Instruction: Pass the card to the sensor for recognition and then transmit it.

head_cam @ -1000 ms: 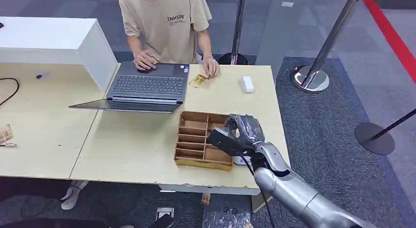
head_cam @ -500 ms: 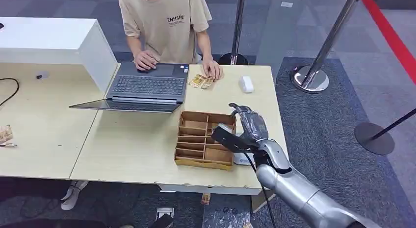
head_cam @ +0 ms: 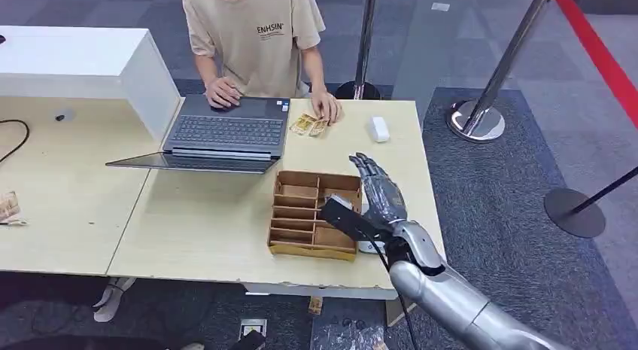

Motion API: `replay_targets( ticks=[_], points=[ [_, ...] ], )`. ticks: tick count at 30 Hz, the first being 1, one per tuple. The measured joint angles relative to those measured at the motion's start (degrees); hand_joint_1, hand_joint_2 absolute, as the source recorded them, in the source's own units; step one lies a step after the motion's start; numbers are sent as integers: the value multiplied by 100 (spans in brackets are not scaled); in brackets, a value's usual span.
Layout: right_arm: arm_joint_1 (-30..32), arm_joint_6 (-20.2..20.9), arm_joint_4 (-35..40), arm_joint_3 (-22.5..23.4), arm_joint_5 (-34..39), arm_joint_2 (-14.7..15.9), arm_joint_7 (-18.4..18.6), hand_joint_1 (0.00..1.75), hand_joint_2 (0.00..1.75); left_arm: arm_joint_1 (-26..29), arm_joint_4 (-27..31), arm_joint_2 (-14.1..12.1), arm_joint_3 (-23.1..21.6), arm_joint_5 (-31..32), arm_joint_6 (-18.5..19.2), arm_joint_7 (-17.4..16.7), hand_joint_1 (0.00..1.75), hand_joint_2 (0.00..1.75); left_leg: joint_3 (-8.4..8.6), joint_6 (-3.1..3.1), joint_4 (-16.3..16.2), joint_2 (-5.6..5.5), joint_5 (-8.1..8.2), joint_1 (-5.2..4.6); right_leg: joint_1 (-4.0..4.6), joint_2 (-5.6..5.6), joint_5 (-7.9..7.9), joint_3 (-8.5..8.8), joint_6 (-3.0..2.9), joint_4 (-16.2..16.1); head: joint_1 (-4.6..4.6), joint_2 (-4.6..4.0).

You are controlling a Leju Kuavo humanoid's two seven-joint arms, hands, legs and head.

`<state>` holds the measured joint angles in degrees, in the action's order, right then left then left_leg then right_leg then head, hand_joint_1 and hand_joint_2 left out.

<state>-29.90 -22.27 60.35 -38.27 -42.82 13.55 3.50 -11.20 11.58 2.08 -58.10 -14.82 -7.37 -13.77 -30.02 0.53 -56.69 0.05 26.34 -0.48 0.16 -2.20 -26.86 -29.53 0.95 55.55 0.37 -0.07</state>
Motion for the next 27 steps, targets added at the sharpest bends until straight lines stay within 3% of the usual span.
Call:
replay_targets(
  ticks=[7,18,20,22,27],
  points=[
    [171,35,308,87,39,70,11,42,175,46,0,0,0,61,0,-48,0,0,-1,0,0,0,0,0,0,0,0,0,0,0,0,0],
    [312,70,631,127,-155,157,214,45,175,24,0,0,20,77,-22,68,0,0,1,0,0,0,0,0,0,-1,0,1,0,0,0,0],
    [403,76,693,136,-155,197,227,66,175,32,0,0,33,74,-31,70,0,0,0,0,0,-1,0,0,0,0,0,0,0,0,0,0],
    [476,90,739,138,-153,225,232,75,175,32,0,0,44,52,-31,76,0,0,-1,0,0,-1,1,0,0,0,0,0,0,0,0,0],
    [468,186,721,125,-144,225,140,84,175,29,0,0,94,-11,-31,81,0,0,-2,1,0,-1,1,0,0,0,0,0,0,0,0,0]
  ],
)
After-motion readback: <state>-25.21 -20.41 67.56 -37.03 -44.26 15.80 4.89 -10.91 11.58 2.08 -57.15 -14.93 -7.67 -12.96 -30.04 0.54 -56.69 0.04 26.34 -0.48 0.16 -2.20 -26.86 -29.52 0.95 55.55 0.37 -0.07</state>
